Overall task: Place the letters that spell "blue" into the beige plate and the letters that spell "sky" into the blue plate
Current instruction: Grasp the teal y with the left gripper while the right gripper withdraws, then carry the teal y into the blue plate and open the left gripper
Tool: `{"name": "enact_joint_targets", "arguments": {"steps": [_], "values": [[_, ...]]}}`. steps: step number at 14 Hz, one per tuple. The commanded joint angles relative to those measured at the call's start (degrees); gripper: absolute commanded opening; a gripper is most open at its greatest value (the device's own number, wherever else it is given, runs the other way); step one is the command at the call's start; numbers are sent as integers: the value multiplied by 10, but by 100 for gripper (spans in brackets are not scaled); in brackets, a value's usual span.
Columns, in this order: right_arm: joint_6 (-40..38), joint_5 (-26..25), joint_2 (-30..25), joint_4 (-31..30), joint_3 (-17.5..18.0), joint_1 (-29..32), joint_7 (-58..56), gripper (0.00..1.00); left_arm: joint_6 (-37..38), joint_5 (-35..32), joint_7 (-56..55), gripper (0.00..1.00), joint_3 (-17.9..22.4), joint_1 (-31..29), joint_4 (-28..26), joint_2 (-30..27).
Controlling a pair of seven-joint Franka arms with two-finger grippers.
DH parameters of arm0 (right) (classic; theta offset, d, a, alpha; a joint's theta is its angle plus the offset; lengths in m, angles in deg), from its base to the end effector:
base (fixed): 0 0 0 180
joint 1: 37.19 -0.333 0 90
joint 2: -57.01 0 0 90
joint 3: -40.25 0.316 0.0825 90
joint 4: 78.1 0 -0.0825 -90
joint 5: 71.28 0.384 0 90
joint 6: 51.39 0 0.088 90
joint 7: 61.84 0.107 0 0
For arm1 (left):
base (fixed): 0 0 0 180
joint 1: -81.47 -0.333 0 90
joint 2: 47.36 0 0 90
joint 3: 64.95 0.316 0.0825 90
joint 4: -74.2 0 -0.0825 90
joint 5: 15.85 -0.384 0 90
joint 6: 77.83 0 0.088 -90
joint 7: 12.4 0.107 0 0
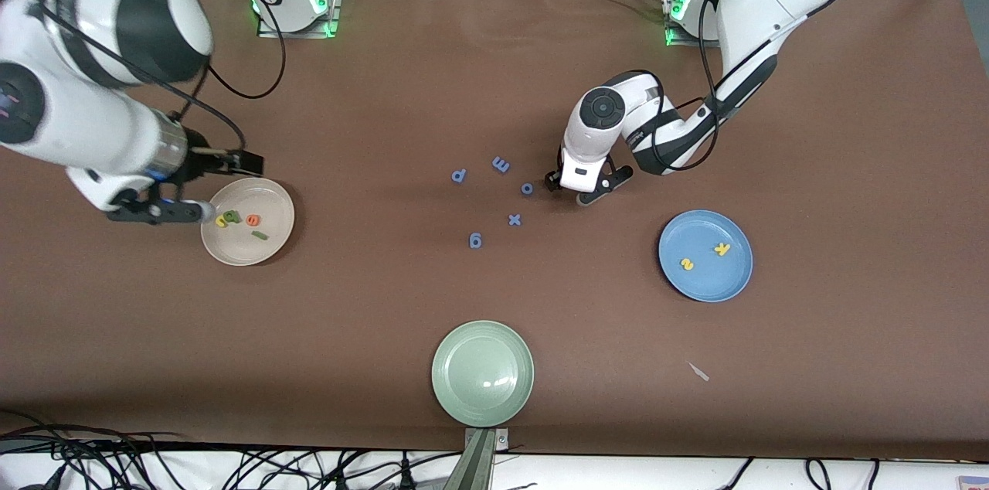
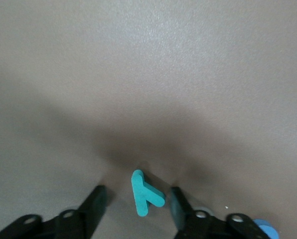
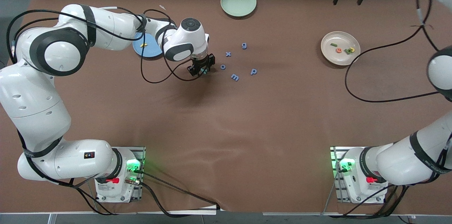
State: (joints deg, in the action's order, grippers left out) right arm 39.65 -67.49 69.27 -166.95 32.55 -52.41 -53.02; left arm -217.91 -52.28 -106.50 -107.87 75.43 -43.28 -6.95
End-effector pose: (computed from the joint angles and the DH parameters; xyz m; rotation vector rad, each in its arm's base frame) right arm 0.6010 0.0933 0.5116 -3.1168 0.0454 0.2770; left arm 0.4607 -0.3505 0.1677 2.9963 0.9143 -0.1332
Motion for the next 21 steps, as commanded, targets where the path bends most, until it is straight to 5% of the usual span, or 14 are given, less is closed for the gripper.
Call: {"name": "enact_joint_targets", "arguments": {"steps": [1, 6, 11, 16, 21], "values": [[0, -12, -86, -48, 37, 66, -11, 100, 5, -24, -17, 8, -1, -7, -3, -2], [-19, -14, -109, -50, 43, 133, -55, 100, 16, -23, -16, 7, -5, -11, 2, -19], [-17, -18, -104, -49, 59, 146, -69, 100, 167, -14, 40, 5, -23, -17, 50, -60], [-11, -46, -106, -48, 76, 147, -59, 100, 336, 47, 249, 5, -39, -61, 163, -65], [17, -54, -105, -44, 78, 143, 11, 100, 339, 52, 463, 6, -34, -150, 195, -54]]}}
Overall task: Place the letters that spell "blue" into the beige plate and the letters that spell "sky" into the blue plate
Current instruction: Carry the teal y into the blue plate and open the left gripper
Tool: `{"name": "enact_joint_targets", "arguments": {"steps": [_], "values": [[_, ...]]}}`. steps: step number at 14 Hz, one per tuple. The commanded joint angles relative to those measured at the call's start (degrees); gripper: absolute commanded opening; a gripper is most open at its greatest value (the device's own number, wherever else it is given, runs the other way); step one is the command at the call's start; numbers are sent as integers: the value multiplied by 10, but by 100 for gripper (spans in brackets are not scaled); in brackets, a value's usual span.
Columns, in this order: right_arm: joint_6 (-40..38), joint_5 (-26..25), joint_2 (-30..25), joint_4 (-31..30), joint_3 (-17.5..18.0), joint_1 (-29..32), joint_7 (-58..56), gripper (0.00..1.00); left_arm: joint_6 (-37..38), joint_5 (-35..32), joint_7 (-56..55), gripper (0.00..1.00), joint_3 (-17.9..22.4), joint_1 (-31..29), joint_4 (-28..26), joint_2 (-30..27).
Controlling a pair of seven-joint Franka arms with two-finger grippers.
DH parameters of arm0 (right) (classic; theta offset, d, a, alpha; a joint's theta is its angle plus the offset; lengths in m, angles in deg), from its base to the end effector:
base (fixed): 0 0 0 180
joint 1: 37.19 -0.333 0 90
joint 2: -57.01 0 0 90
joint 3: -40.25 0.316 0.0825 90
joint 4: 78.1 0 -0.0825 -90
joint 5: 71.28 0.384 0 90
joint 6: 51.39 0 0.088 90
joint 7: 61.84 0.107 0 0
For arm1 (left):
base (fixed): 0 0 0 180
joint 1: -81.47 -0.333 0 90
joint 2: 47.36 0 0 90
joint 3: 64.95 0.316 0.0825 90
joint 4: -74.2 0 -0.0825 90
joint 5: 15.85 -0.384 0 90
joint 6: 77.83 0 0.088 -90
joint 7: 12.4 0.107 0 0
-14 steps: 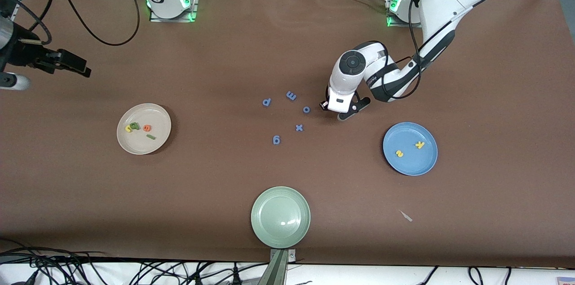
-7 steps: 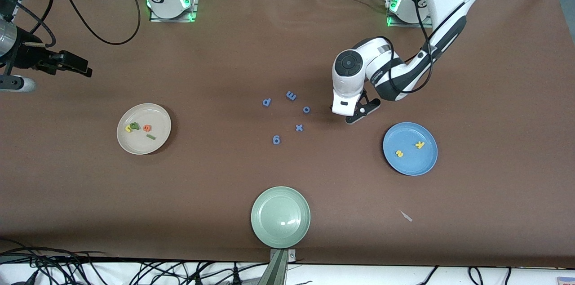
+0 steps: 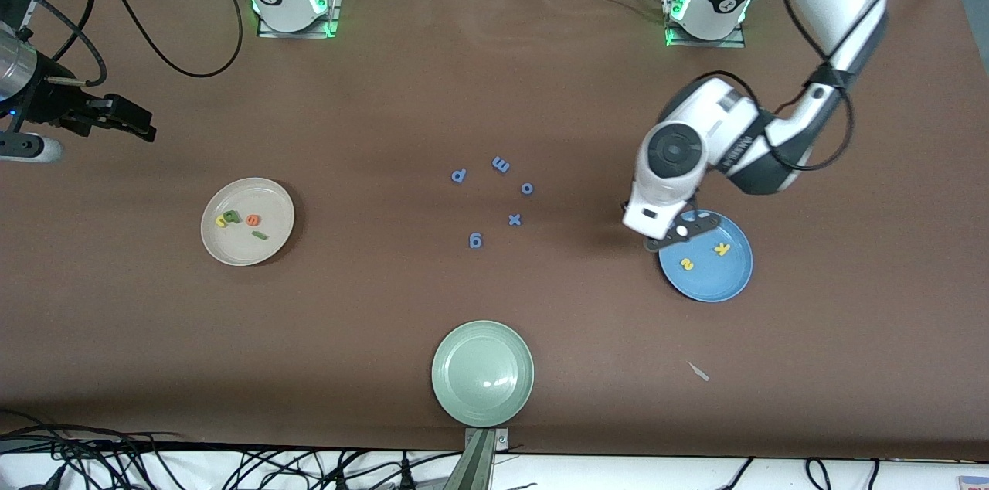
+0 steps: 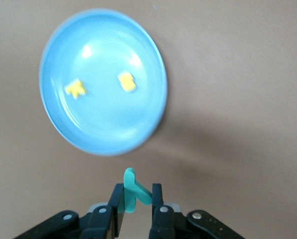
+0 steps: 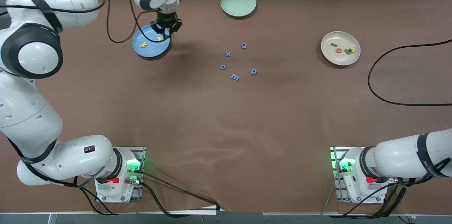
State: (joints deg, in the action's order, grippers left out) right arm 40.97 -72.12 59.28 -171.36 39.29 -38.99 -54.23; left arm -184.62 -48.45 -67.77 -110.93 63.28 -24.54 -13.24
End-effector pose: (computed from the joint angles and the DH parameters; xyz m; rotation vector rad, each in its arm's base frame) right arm 0.5670 0.0070 0.5789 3.1158 -0.1827 -0.0844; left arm 0.5978 -0.2111 0.3040 -2.8817 -0.4026 0.1667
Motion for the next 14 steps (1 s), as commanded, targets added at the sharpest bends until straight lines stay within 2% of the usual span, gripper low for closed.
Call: {"name": "enact_joint_targets", "arguments": {"steps": [1, 4, 6, 7, 8, 11, 14], "values": [[4, -6, -4, 0, 10, 8, 24, 100, -2, 12, 105, 6, -2, -46, 7, 21], [-1, -5, -3, 0, 10, 1, 21, 100, -28, 6, 168, 10, 6, -70, -1, 63], [0, -5, -1, 0, 10, -4, 10, 100, -51, 5, 181, 22, 19, -80, -7, 80], [3, -4, -1, 0, 10, -3, 10, 100, -58, 5, 193, 44, 25, -81, -9, 82], [3, -4, 0, 0, 10, -3, 9, 100, -58, 6, 200, 99, 27, -82, -9, 82], [1, -4, 0, 1, 10, -2, 9, 100, -26, 16, 200, 100, 18, -83, 1, 49], [0, -5, 1, 3, 10, -4, 9, 100, 3, 16, 200, 100, -23, -91, 7, -11]]}}
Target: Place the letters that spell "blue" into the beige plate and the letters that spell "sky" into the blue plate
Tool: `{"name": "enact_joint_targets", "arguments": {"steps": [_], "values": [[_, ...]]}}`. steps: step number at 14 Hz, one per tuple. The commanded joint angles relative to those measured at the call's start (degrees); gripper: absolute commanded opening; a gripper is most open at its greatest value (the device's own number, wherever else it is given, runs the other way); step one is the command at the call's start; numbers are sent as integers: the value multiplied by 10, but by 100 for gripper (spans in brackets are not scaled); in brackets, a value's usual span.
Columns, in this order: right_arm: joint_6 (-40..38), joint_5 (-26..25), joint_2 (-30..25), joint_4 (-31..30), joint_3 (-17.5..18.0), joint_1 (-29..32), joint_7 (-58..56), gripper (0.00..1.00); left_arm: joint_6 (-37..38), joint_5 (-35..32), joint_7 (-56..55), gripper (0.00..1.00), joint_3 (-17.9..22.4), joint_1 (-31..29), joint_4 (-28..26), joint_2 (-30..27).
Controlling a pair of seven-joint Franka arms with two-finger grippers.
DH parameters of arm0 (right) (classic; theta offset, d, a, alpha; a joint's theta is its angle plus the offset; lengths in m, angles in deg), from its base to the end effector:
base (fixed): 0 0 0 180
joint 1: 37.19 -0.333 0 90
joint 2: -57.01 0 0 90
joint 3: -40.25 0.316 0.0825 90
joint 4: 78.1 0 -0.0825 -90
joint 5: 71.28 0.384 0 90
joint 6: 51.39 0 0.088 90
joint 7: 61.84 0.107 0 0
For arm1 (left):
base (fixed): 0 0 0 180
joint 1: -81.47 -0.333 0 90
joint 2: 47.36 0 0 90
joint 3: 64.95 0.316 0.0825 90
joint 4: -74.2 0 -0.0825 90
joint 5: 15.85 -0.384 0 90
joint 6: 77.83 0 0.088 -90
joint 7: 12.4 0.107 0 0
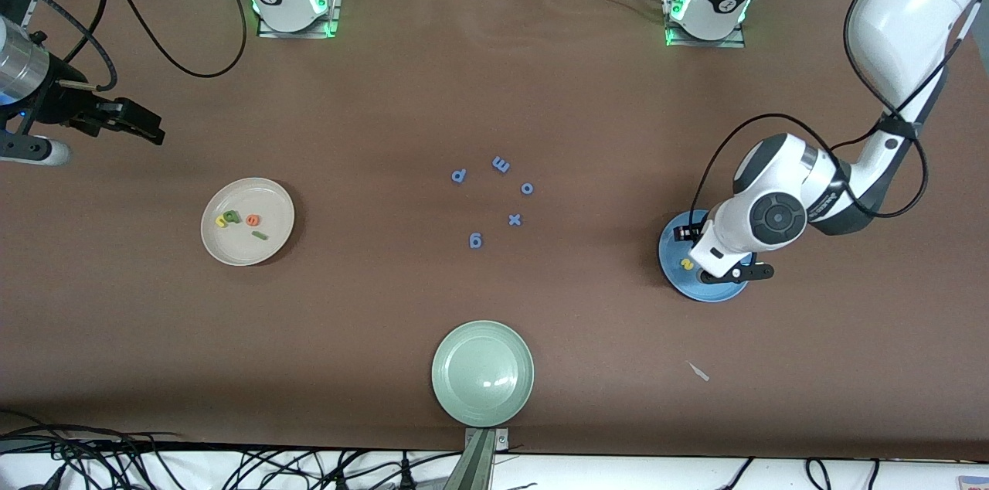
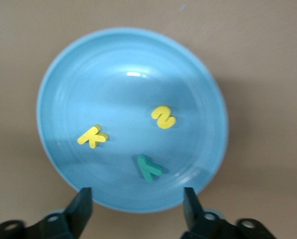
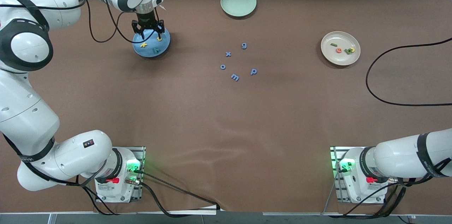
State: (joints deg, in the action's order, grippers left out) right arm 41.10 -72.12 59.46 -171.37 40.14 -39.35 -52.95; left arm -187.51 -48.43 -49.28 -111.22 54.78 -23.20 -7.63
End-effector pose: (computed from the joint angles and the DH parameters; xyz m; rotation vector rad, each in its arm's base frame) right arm 0.5678 0.0188 0.5772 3.1150 -0.1845 -0.0854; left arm 0.6304 -0.1259 0.2677 -3.0068 -0.1491 0.2880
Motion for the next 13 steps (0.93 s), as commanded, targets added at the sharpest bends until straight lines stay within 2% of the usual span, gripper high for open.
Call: {"name": "enact_joint_targets", "arguments": {"steps": [1, 5, 6, 7, 8, 10, 11, 12, 13], "values": [[-2, -4, -1, 5, 2, -1, -4, 100, 47, 19, 28, 100, -27, -6, 16, -83], [-3, -3, 4, 10, 1, -1, -4, 100, 199, 111, 172, 100, -25, -6, 158, -99], [-3, -4, 4, 10, 1, -1, -4, 100, 206, 119, 205, 100, -9, 4, 161, -133], [-3, -4, 4, 10, 1, 0, -4, 100, 206, 137, 235, 100, 25, 24, 160, -162], [-3, -4, 4, 10, 1, -1, -3, 100, 206, 183, 273, 100, 77, 48, 161, -197], [-4, -3, 4, 10, 1, -1, -3, 100, 206, 323, 394, 100, 251, 143, 152, -263], [-3, -4, 4, 11, 1, 0, -3, 100, 206, 341, 443, 100, 327, 195, 139, -282], [-3, -4, 4, 12, 2, -1, 0, 100, 205, 349, 466, 100, 375, 227, 128, -297], [-4, -4, 4, 13, 2, -2, 2, 100, 197, 355, 470, 100, 402, 238, 122, -307]]}}
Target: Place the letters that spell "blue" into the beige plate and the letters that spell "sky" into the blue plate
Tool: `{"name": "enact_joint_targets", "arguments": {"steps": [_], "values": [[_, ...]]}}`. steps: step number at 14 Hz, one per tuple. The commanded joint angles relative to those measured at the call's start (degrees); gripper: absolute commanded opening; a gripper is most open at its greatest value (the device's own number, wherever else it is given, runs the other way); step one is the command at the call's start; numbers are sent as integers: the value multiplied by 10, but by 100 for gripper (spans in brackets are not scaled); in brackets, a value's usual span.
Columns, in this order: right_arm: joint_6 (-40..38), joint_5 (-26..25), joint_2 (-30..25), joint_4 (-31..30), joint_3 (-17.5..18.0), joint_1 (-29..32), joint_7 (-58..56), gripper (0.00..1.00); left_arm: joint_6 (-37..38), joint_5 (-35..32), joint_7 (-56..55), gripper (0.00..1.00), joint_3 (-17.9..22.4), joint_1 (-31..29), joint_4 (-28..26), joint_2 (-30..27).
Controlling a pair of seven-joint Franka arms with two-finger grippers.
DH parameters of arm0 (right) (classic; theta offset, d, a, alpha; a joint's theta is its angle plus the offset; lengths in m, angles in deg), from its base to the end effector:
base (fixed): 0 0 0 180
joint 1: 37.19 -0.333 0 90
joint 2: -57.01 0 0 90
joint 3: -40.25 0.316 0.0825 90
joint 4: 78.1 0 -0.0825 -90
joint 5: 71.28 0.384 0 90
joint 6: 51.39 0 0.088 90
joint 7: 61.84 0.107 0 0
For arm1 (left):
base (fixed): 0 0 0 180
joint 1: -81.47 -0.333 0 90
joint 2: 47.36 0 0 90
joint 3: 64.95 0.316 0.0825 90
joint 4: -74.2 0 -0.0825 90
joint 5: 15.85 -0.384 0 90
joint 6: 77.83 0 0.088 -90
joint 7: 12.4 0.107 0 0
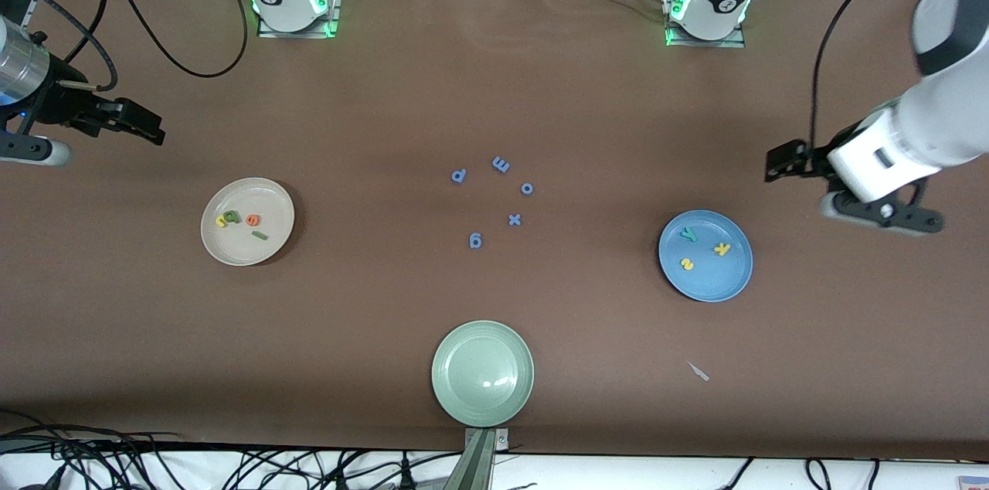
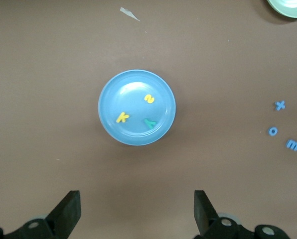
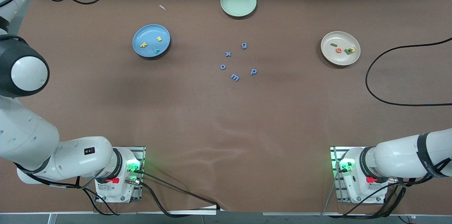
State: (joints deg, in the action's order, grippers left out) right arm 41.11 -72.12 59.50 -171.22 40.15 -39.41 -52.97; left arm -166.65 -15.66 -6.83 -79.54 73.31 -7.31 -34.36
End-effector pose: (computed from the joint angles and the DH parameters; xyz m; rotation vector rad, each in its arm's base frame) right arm 0.5681 0.0195 0.5781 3.1154 -0.1821 -0.0821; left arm 0.6140 -0.0525 0.5632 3.0625 -0.3161 -0.1425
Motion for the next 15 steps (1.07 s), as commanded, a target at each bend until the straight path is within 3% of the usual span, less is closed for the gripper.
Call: {"name": "enact_joint_targets", "arguments": {"steps": [1, 3, 5, 15], "values": [[-4, -4, 3, 12, 2, -2, 4, 100, -17, 21, 43, 100, 99, 62, -42, -53], [-4, -3, 3, 11, 2, -2, 4, 100, -64, 9, 31, 100, 133, 95, -116, -107], [-4, -3, 3, 11, 2, -2, 5, 100, -138, 10, 21, 100, 140, 100, -214, -170], [-5, -3, 5, 11, 2, -3, 4, 100, -106, 3, 1, 100, 107, 107, -189, -163]]}}
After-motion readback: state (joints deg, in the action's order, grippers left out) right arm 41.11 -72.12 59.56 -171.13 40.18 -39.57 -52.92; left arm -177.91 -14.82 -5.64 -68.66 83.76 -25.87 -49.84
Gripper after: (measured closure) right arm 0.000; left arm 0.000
